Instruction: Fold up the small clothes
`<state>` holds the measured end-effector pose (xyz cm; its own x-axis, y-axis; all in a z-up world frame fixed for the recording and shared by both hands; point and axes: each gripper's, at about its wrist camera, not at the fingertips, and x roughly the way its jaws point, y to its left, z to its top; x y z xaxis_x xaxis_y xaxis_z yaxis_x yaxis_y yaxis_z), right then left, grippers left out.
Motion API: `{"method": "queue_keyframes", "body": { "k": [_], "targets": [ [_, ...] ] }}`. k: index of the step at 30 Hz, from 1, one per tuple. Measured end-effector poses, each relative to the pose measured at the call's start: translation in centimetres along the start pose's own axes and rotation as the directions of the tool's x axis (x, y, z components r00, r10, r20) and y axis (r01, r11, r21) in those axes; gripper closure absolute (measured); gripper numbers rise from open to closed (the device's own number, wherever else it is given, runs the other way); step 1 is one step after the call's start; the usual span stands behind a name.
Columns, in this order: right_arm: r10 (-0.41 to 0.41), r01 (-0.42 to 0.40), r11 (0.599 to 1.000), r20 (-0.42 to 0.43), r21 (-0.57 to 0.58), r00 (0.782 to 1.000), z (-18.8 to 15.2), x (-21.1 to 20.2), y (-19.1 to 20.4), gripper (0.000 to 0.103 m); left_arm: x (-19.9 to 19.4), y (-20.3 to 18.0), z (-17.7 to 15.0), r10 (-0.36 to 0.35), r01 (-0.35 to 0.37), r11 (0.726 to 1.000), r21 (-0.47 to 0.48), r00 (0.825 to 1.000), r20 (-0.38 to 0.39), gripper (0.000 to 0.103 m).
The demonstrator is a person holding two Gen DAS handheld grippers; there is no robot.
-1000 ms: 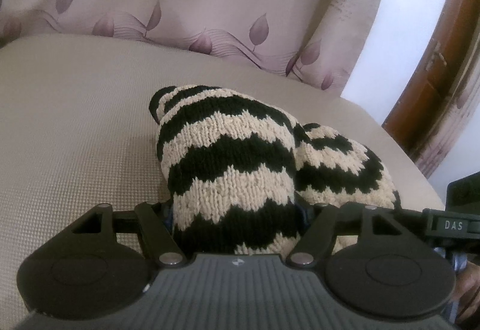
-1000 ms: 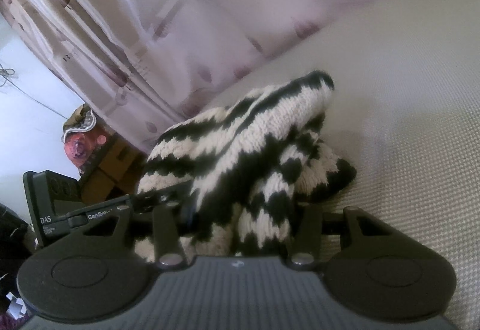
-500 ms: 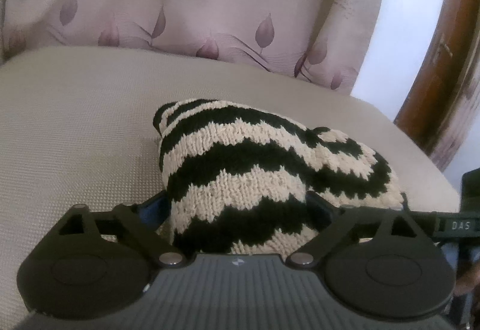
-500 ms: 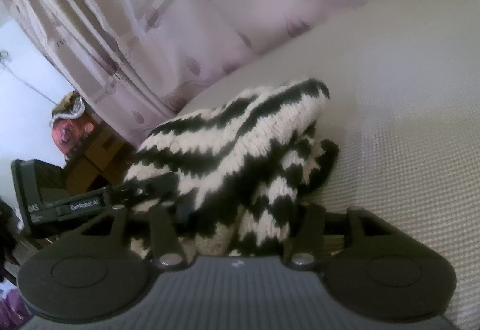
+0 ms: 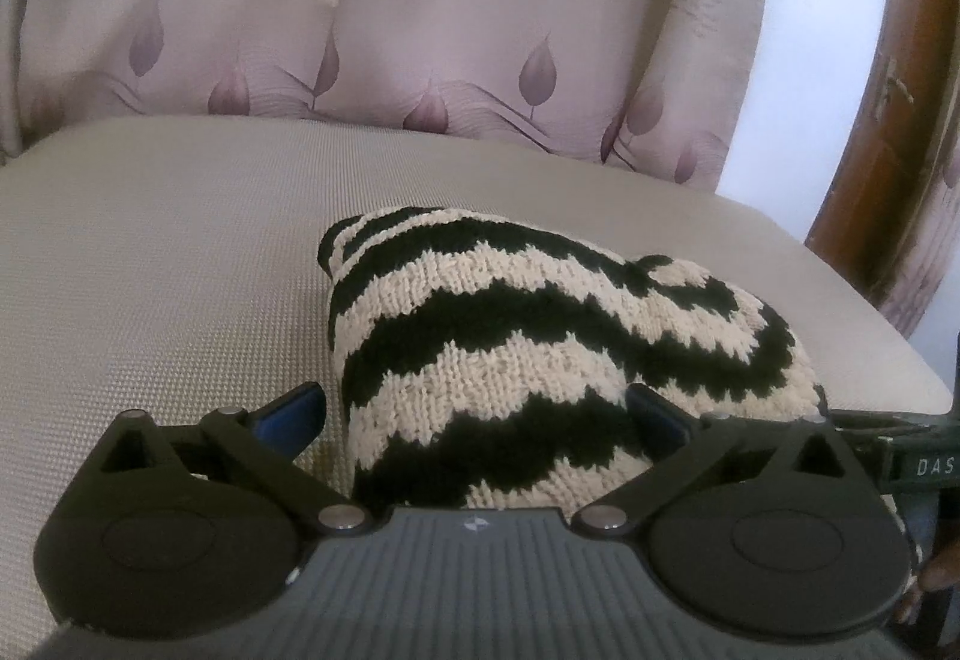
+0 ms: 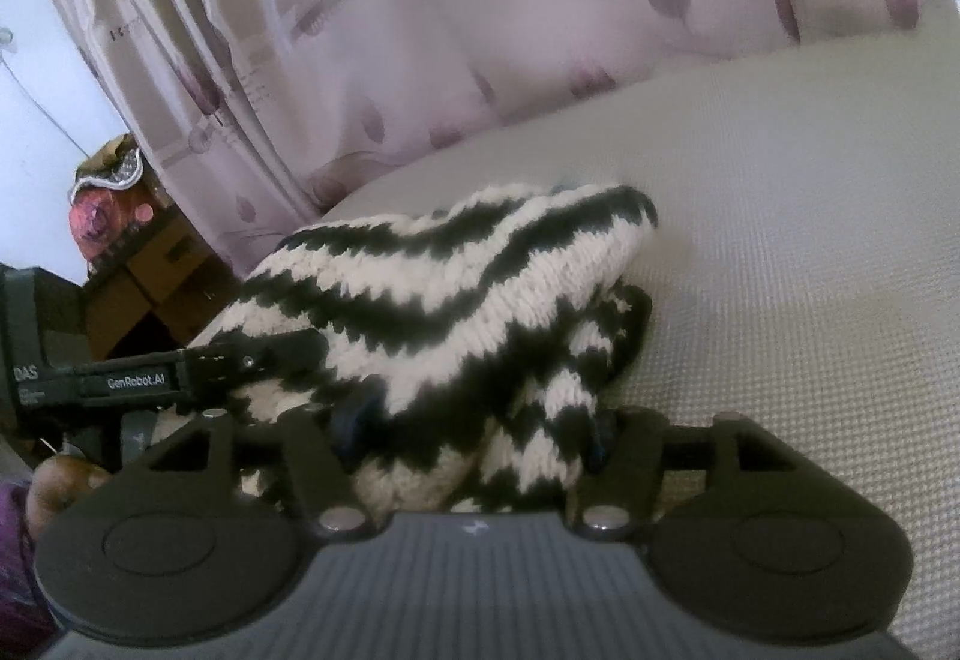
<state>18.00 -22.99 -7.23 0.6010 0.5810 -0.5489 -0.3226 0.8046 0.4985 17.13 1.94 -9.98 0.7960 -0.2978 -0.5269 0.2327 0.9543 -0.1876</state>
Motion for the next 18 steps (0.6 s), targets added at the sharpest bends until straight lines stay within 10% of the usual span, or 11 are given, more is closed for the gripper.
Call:
{"method": "queue_keyframes", "body": {
  "k": [18],
  "targets": [
    [-0.099, 0.104, 0.993, 0.067, -0.062, 0.993, -1.2, -0.1, 1.2, 0.021, -0.4, -0.9, -0.2, 0.043, -0.044, 0.999, 0.032, 0.999, 0.029, 0.0]
  ]
}}
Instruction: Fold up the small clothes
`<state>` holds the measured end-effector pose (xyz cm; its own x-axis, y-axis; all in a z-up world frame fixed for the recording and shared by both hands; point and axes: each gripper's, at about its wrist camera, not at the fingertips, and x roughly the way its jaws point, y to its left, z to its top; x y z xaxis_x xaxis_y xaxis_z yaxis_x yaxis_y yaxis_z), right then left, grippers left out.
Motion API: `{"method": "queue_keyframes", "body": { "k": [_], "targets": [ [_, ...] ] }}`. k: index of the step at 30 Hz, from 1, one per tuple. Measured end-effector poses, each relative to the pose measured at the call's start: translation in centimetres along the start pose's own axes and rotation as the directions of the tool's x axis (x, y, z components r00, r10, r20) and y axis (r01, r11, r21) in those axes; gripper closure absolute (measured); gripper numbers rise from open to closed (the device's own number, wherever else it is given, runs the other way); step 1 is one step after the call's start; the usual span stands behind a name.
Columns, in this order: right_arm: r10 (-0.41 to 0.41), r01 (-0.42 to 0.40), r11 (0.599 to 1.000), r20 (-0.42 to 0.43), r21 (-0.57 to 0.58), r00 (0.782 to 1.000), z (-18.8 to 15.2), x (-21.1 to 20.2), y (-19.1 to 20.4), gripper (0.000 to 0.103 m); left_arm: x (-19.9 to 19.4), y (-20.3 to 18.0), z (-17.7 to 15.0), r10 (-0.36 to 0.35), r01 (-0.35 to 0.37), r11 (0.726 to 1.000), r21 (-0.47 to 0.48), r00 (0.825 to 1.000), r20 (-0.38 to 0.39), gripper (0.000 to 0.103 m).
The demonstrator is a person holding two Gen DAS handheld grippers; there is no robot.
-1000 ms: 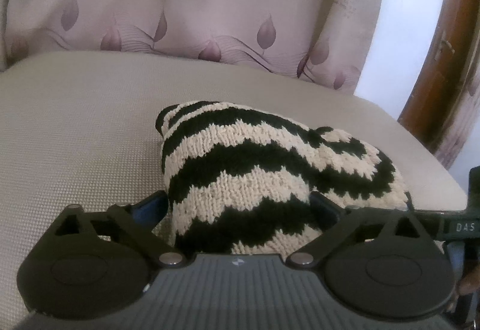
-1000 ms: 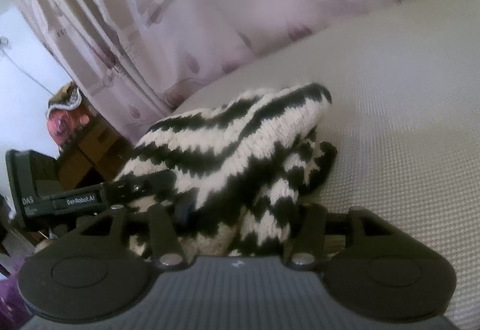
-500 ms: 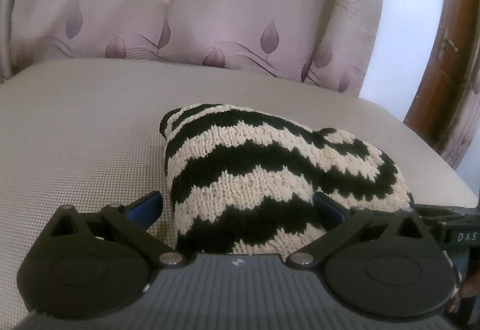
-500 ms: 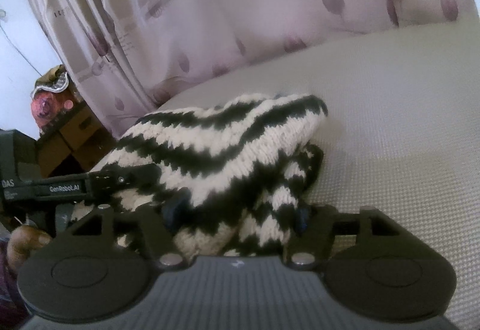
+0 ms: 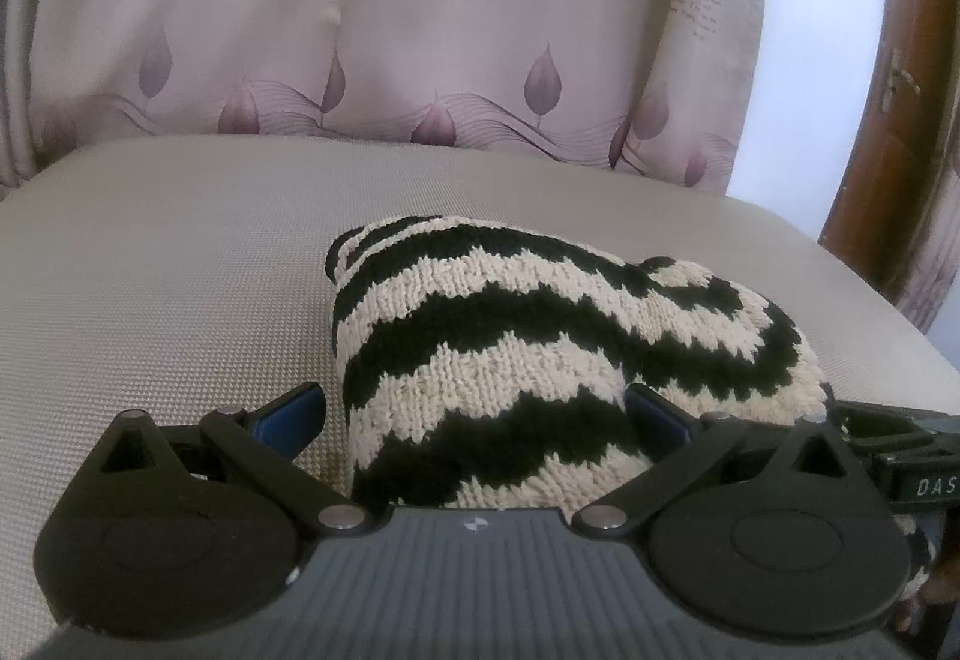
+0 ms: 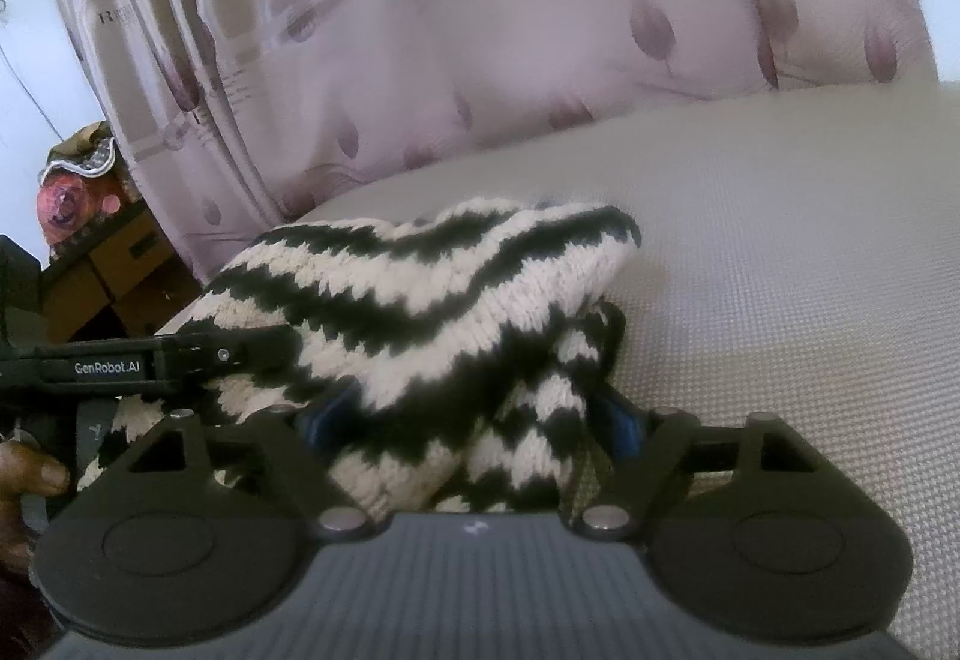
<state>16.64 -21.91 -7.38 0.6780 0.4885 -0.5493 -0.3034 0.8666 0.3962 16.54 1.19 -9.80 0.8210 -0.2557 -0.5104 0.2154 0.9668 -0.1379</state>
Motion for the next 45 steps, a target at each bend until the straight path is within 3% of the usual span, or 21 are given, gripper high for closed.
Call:
{"method": "queue_keyframes", "body": {
  "k": [13, 19, 22, 27, 33, 38, 45],
  "targets": [
    [-0.107, 0.11, 0.994, 0.106, -0.023, 0.989, -1.7, -1.6, 2.2, 0.014, -1.6, -1.6, -0.4, 0.087, -0.097, 0.99, 0.099, 0.991, 0.099, 0.0],
    [-0.152, 0.182, 0.978, 0.241, -0.105, 0.958, -2.9, -4.7, 4.9, 0.013, -4.1, -2.4, -0.7, 0.15, -0.171, 0.98, 0.105, 0.972, 0.183, 0.0],
    [-0.177, 0.221, 0.97, 0.323, -0.105, 0.93, -3.3, -6.8, 6.4, 0.007, -5.8, -3.1, -0.7, 0.154, -0.181, 0.977, 0.113, 0.964, 0.218, 0.0],
    [-0.19, 0.252, 0.963, 0.432, -0.091, 0.882, -4.0, -10.0, 9.0, 0.0, -9.4, -4.6, -0.4, 0.165, -0.207, 0.973, 0.101, 0.933, 0.321, 0.0],
    [-0.222, 0.29, 0.954, 0.459, -0.082, 0.86, -3.8, -12.0, 11.1, 0.0, -13.1, -6.8, 0.7, 0.212, -0.278, 0.954, 0.113, 0.892, 0.399, 0.0],
    [-0.224, 0.288, 0.956, 0.489, -0.058, 0.843, -3.5, -14.2, 11.9, 0.0, -16.2, -8.0, 1.5, 0.205, -0.269, 0.96, 0.081, 0.868, 0.452, 0.0],
    [-0.223, 0.288, 0.956, 0.501, -0.055, 0.836, -3.2, -15.7, 12.7, 0.0, -17.6, -8.4, 2.3, 0.21, -0.247, 0.968, 0.042, 0.889, 0.407, 0.0]
  ]
}}
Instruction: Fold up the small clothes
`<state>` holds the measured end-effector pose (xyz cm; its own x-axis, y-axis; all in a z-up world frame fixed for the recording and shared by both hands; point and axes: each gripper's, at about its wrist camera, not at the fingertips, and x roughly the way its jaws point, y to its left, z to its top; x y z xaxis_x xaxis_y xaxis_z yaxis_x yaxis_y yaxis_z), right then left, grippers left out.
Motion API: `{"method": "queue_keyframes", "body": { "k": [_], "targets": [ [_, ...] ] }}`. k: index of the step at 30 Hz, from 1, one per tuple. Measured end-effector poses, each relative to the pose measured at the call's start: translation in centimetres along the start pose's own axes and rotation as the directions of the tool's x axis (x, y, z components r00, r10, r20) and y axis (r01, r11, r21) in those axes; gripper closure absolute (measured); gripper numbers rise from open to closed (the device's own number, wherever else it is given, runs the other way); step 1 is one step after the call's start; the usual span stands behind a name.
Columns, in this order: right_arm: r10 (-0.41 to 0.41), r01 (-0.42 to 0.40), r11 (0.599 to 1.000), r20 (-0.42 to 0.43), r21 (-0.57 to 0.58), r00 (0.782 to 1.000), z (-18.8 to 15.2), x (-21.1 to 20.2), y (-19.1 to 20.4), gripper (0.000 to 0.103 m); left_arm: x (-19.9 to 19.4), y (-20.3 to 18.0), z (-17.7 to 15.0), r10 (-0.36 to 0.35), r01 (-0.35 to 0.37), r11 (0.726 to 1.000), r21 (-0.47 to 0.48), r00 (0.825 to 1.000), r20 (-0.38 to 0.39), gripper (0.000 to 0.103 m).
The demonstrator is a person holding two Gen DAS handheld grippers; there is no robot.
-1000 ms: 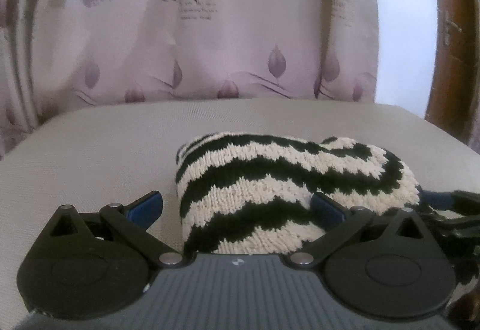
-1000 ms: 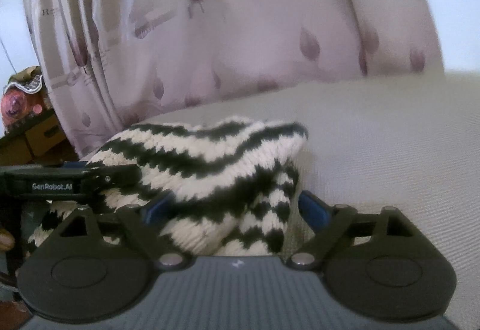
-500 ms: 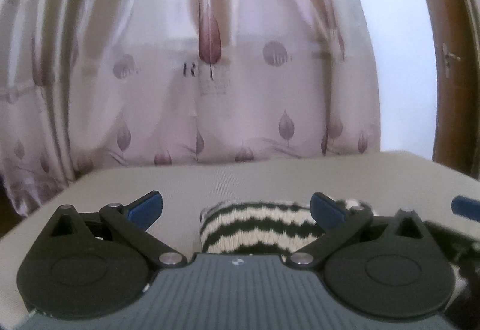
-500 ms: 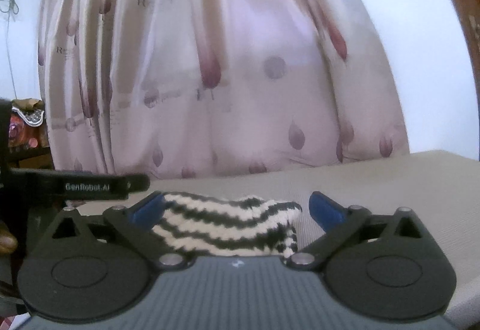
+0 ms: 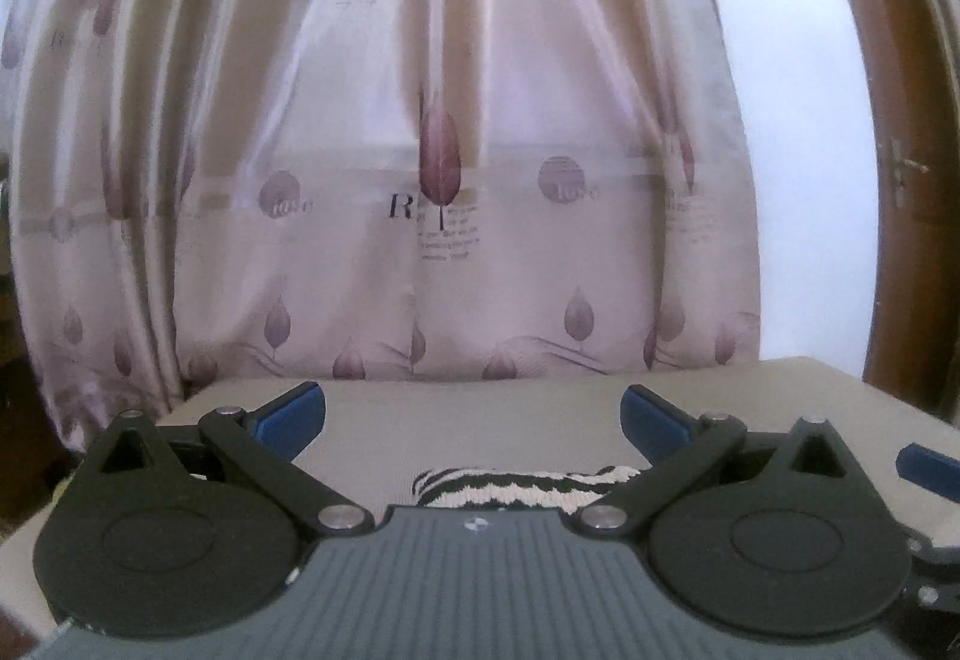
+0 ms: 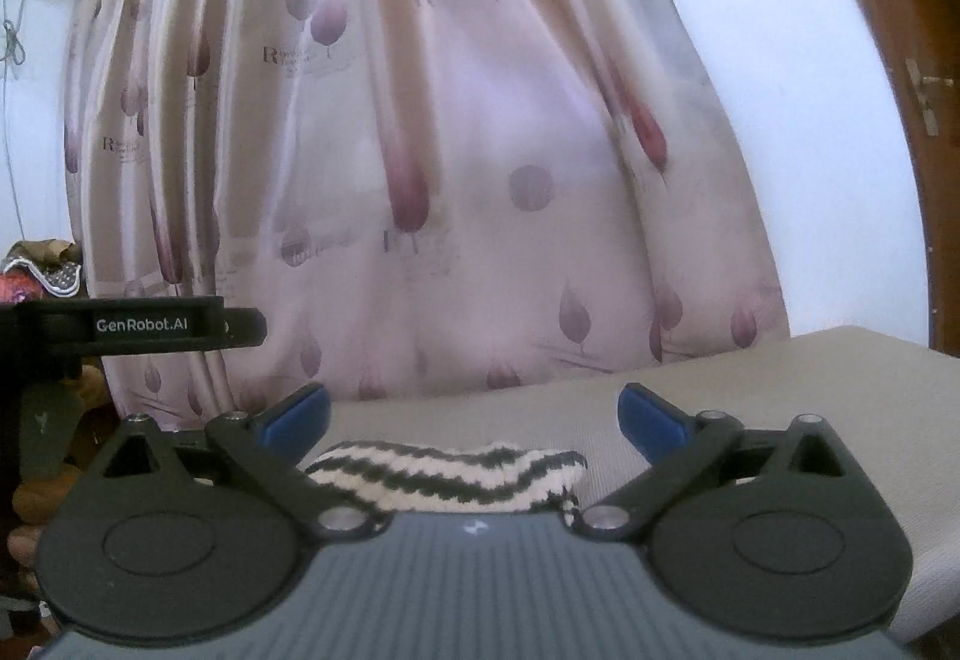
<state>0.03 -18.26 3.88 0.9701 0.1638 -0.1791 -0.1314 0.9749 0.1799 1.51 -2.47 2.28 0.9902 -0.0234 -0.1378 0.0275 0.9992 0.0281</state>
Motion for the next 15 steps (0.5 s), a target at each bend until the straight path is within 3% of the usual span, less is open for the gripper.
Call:
{"method": "queue_keyframes", "body": {
  "k": [7, 15],
  "targets": [
    [-0.001, 0.001, 1.0, -0.013, -0.023, 1.0, -0.21, -0.28, 0.31, 0.0, -0.27, 0.72, -0.18, -0.045, 0.044, 0.998, -0.044, 0.999, -0.016, 0.0],
    [-0.009, 0.008, 0.999, -0.05, -0.033, 0.999, -0.84, -0.07, 0.29, 0.0, 0.13, 0.77, -0.89, -0.058, 0.057, 0.998, -0.028, 0.998, -0.037, 0.0]
  ]
}}
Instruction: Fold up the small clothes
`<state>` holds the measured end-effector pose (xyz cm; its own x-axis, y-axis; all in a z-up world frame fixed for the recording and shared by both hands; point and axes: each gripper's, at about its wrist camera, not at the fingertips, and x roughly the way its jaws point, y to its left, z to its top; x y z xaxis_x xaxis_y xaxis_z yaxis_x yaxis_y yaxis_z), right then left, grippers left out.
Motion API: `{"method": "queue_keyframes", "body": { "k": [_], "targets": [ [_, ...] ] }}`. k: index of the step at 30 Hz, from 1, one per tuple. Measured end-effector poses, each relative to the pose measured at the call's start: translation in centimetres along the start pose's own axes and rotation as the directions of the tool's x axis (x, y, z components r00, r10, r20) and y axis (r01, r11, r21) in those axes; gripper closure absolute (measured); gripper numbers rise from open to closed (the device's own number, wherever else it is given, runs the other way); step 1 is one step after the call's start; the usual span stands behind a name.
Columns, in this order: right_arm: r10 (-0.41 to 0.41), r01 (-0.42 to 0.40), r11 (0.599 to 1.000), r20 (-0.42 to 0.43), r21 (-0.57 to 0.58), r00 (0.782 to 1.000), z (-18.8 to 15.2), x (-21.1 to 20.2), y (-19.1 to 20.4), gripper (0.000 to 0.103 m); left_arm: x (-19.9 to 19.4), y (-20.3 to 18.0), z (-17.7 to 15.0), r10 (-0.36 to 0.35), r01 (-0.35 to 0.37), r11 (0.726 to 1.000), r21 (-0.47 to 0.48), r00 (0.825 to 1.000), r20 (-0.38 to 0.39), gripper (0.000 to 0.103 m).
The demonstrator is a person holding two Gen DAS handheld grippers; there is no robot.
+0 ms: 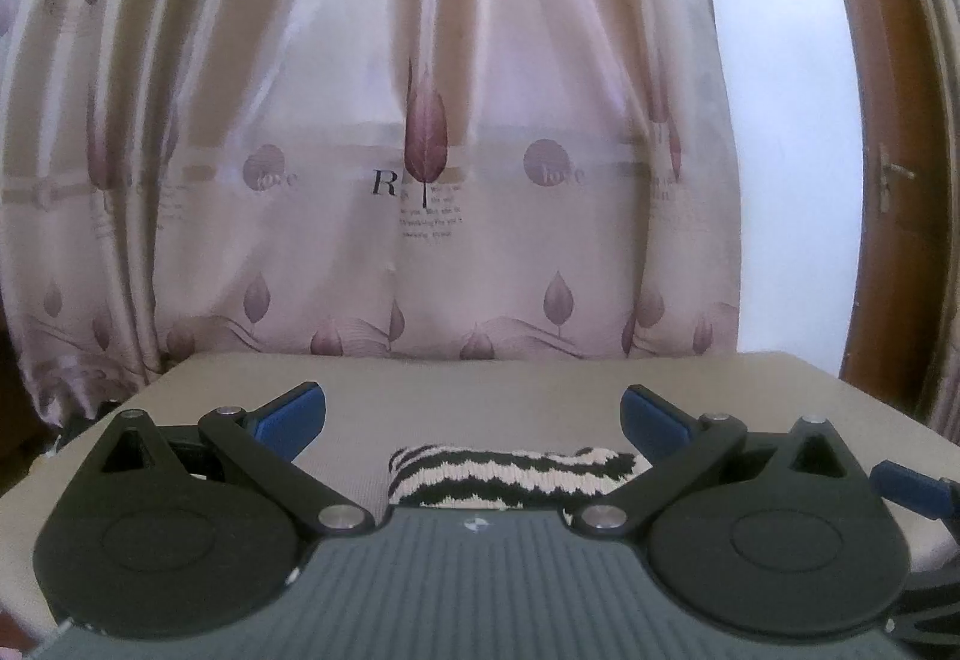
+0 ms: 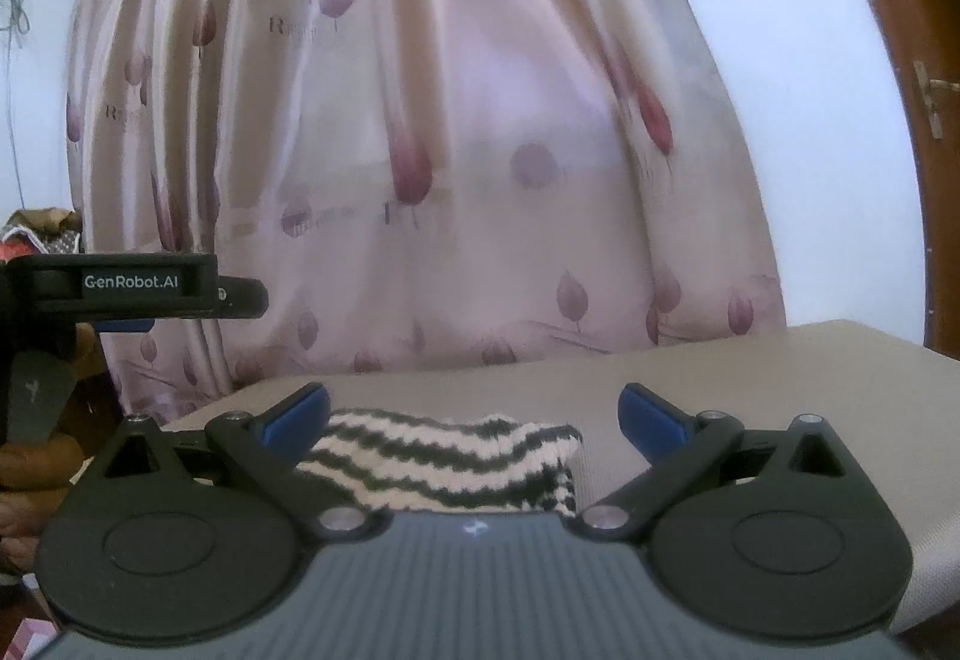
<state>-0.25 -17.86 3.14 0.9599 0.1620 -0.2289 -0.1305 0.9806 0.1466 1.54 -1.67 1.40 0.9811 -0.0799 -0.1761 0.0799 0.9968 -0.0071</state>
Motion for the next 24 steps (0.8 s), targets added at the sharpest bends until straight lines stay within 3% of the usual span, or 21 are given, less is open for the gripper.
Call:
{"method": "queue_keyframes", "body": {
  "k": [12, 24],
  "targets": [
    [-0.006, 0.006, 1.0, -0.042, -0.004, 0.999, -0.6, 0.5, -0.2, 0.0, 1.5, 0.3, -1.3, -0.005, 0.004, 1.0, -0.012, 0.998, -0.068, 0.0],
    [-0.04, 0.039, 0.999, -0.048, -0.036, 0.998, -0.7, 0.6, 0.2, 0.0, 2.0, 0.5, -2.2, 0.008, -0.009, 1.0, -0.009, 0.998, -0.06, 0.0]
  ]
}}
